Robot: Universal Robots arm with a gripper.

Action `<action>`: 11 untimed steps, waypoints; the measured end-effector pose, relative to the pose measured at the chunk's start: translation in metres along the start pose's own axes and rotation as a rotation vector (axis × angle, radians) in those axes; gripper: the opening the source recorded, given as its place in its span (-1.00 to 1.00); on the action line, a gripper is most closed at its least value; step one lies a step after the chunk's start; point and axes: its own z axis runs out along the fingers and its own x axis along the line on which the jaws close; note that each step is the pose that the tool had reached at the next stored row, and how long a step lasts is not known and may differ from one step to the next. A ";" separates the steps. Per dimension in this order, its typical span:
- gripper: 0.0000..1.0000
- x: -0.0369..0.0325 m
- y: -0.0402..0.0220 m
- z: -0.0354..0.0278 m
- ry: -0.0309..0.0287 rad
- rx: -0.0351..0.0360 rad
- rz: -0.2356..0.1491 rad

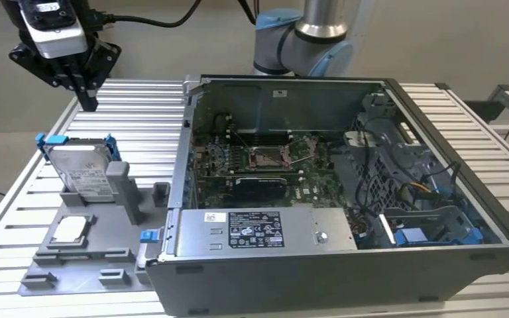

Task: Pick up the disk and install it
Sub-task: 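Reach for the disk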

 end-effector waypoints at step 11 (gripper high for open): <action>-1.00 0.0329 -0.0015 0.0000 0.0011 -0.0003 -0.021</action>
